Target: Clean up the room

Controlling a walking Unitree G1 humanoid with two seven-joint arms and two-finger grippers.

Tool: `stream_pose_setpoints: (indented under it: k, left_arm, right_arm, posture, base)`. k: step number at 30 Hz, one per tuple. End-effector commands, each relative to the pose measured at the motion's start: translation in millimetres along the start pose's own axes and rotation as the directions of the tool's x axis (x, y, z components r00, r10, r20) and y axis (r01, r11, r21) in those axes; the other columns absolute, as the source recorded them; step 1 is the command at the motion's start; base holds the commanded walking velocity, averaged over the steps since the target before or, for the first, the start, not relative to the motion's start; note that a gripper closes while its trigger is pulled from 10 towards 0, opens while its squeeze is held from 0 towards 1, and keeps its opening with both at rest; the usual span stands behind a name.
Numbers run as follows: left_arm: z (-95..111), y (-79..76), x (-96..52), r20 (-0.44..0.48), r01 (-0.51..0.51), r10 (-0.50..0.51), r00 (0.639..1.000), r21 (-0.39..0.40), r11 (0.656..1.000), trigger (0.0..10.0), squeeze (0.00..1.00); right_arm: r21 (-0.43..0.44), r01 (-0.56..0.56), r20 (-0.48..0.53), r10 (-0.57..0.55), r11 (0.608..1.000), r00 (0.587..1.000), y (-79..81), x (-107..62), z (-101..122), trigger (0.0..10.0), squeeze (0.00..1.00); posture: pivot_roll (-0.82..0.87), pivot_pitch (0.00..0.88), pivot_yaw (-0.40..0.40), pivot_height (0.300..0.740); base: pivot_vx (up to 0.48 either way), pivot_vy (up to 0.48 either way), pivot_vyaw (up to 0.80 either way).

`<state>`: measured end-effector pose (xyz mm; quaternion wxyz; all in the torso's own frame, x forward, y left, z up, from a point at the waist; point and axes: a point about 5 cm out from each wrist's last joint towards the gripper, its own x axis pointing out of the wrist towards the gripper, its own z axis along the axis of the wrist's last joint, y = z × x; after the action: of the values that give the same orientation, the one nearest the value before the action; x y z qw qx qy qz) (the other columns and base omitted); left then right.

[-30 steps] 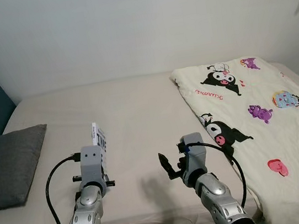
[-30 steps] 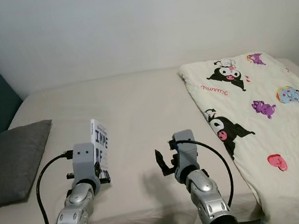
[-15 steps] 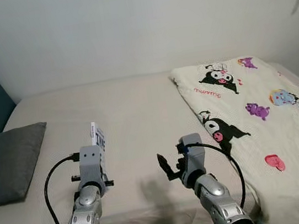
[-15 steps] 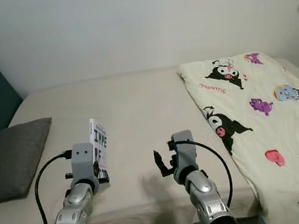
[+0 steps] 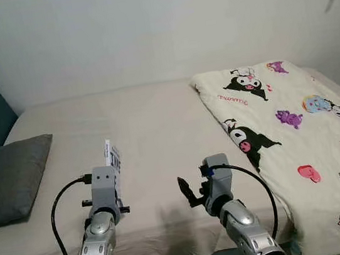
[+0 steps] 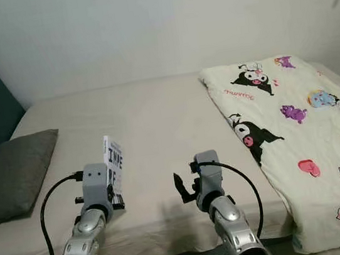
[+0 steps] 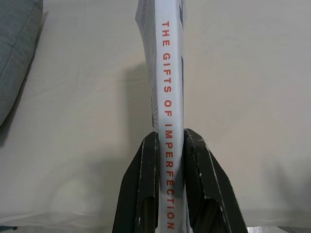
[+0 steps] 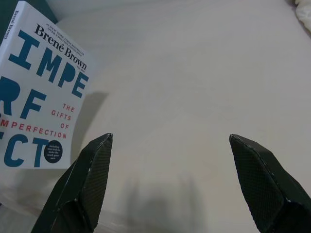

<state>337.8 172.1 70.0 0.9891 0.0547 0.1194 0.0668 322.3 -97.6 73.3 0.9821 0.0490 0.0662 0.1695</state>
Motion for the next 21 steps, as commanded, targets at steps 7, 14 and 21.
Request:
stream_pose_setpoints:
  k: [7, 14, 21]
  left_arm:
    - [6, 4.6, 3.0, 0.025, -0.001, 0.000, 1.000, 0.036, 0.999, 10.0, 0.00]
    - [6, 9.2, 2.9, 0.022, -0.011, 0.010, 1.000, 0.046, 0.999, 10.0, 0.00]
    - [6, 14.8, 3.1, 0.016, -0.030, 0.029, 0.999, 0.057, 0.998, 10.0, 0.00]
  right_arm:
    - [0.024, 0.005, -0.007, -0.005, 1.000, 1.000, 1.0, -3.3, -5, 10.0, 0.00]
    - [0.033, 0.009, 0.003, -0.009, 0.999, 1.000, 2.3, -3.1, -4, 10.0, 0.00]
    - [0.040, 0.009, 0.007, -0.009, 0.999, 1.000, 4.0, -1.4, -3, 10.0, 0.00]
  posture:
    - [0.06, 0.176, 0.022, 0.621]
    - [0.08, 0.188, 0.031, 0.616]
    - [0.09, 0.202, 0.041, 0.616]
  base:
    - [0.000, 0.000, 0.00]
    - [0.000, 0.000, 0.00]
    - [0.000, 0.000, 0.00]
